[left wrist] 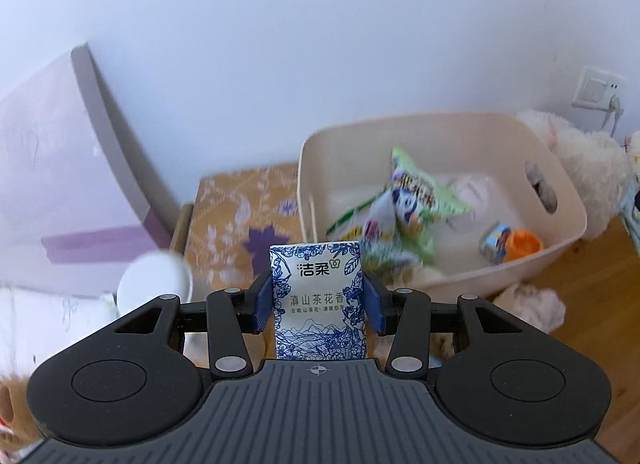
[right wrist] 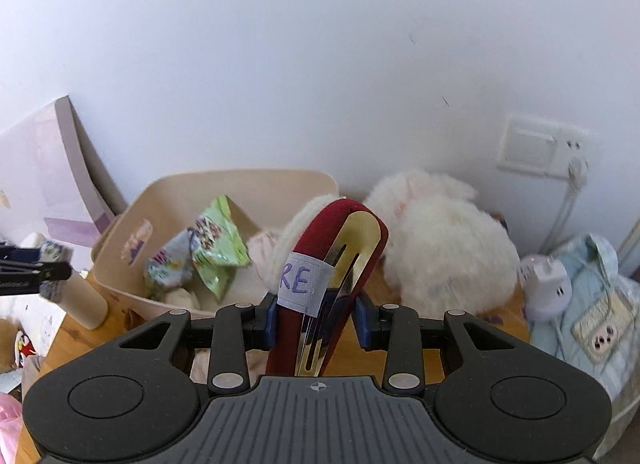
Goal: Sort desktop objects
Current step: 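Lift and carry the tissue box and red case over the beige basket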
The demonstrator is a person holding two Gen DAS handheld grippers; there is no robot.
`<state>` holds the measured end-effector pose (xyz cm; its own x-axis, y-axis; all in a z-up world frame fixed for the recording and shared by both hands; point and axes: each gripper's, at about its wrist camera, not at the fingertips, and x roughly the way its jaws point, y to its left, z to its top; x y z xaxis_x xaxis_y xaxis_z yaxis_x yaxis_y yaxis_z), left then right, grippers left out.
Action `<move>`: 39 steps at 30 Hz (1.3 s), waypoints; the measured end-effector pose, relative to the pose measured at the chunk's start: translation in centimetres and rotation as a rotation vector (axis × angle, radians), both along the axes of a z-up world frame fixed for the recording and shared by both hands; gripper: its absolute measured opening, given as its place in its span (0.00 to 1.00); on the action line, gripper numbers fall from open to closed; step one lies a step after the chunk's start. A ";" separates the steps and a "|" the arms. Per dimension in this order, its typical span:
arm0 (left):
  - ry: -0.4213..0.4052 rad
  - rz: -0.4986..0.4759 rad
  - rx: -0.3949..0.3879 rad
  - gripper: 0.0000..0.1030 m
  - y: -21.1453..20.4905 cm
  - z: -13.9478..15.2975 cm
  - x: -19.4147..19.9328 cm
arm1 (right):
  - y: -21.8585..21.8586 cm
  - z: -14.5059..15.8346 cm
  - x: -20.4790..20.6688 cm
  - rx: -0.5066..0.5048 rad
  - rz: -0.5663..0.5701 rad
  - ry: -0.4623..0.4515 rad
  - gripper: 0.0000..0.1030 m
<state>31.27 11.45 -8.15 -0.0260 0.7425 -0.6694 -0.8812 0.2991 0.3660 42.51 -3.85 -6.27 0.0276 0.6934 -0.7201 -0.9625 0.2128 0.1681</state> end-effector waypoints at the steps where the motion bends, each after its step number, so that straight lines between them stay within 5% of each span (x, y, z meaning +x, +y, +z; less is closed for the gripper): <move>1: 0.003 -0.006 0.008 0.46 0.2 0.2 0.4 | 0.3 0.3 -0.2 0.004 0.007 -0.004 0.33; 16: 0.063 -0.029 0.101 0.46 5.0 -1.0 6.4 | 6.1 0.6 -2.3 0.025 0.064 -0.046 0.33; 39: 0.136 0.115 -0.028 0.46 9.1 -7.5 7.0 | 11.5 -5.9 -4.9 -0.159 0.067 -0.102 0.34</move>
